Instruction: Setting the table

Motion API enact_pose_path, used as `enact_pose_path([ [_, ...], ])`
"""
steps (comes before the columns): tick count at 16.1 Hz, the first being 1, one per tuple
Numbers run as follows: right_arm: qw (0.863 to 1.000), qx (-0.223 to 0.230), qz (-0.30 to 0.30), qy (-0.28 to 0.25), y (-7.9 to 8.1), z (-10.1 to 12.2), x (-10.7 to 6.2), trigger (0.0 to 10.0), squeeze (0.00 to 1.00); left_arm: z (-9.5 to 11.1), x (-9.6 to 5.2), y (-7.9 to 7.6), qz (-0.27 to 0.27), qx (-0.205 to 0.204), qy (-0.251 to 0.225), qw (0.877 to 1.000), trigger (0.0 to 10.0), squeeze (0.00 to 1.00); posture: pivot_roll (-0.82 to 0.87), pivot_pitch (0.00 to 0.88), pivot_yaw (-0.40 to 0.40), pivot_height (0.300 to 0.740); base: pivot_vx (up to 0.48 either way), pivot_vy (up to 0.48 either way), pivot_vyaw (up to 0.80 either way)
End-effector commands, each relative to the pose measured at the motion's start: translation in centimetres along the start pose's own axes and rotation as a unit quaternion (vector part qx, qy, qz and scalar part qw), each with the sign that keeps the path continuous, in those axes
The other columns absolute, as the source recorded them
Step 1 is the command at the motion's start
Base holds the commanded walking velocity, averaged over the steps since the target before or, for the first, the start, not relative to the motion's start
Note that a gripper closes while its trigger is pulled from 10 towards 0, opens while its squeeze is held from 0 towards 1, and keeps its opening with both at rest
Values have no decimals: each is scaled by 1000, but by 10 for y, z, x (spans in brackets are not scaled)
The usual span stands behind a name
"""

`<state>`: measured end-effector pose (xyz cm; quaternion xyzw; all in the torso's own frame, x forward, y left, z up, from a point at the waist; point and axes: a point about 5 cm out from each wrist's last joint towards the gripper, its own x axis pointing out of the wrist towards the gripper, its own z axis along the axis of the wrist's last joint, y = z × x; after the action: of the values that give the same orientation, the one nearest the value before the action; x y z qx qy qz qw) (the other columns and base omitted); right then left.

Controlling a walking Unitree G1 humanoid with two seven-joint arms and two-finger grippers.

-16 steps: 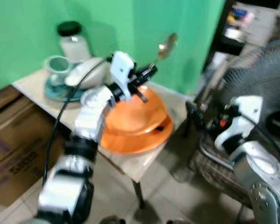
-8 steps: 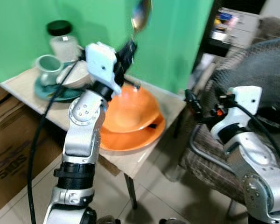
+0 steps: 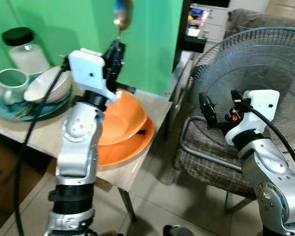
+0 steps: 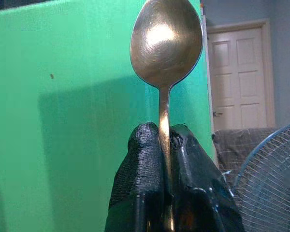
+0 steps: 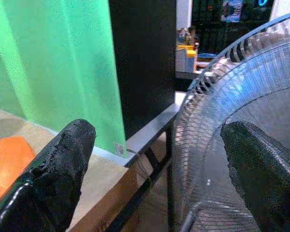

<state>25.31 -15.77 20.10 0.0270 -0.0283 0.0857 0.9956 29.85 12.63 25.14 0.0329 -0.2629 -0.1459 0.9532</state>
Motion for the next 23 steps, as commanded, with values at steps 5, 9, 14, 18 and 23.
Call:
enact_pose_path([
  [5, 999, 43, -27, 6, -4, 5, 5, 10000, 0, -1, -11, 10, 27, 43, 17, 999, 10000, 0, 60, 0, -19, 740, 0, 0, -786],
  [9, 999, 41, -32, 9, -4, 6, 5, 10000, 0, -7, -20, 13, 27, 48, 66, 996, 10000, 0, 66, 0, -12, 740, 0, 0, -752],
  [14, 999, 31, -12, 8, 6, -4, 6, 10000, 0, -3, -20, 4, 11, 51, 41, 998, 10000, 0, 65, 0, 16, 740, 0, 0, -735],
  [18, 1000, 26, -7, 11, 7, -9, 6, 10000, 0, -22, -34, 2, -46, 28, 111, 992, 10000, 0, 68, 0, 20, 740, 0, 0, -756],
  [23, 1000, 22, -13, 13, 7, -15, 5, 10000, 0, -47, -44, -10, -60, -14, 205, 977, 10000, 0, 54, 0, 39, 740, 0, 0, -777],
])
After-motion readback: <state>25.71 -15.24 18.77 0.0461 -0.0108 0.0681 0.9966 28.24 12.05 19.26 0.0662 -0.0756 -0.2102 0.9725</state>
